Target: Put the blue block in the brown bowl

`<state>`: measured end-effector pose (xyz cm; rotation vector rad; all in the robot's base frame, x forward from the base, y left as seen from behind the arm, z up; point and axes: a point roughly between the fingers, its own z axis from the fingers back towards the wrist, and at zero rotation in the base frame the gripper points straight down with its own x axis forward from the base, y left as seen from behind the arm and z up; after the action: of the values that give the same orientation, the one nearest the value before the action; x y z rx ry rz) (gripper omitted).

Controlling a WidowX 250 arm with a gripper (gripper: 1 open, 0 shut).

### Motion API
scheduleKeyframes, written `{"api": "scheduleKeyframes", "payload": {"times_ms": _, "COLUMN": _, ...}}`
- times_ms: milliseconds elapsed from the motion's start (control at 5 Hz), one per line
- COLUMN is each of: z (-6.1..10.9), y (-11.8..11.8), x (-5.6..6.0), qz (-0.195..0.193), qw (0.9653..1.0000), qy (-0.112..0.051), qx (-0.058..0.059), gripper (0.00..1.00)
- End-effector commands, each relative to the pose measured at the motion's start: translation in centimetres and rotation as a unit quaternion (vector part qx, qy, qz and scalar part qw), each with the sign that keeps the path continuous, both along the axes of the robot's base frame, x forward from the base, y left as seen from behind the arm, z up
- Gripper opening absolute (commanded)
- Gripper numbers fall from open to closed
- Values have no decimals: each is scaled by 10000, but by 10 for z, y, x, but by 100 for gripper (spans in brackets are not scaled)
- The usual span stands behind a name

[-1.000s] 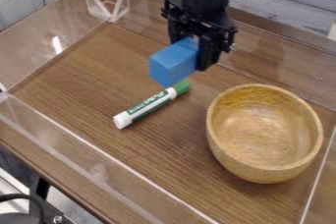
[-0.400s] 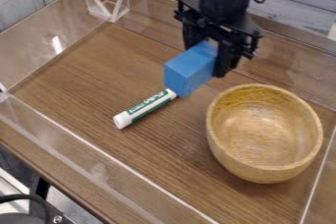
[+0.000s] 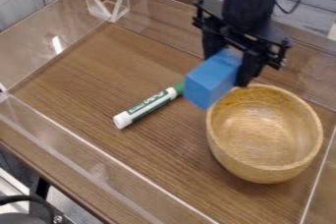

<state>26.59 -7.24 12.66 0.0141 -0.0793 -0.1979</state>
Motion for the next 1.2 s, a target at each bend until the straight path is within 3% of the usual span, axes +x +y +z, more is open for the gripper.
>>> {"api": "scheduleKeyframes", "payload": {"times_ms": 0, "z": 19, "y": -12, "x": 2, "qz": 27, "qw": 9992, "qy": -405, "qx": -63, "gripper": 0}}
{"api": "scheduleKeyframes", "payload": {"times_ms": 1000, "z": 8, "y": -33, "x": -13, "qz": 208, "qw": 9981, "qy": -559, "qx": -131, "gripper": 0}}
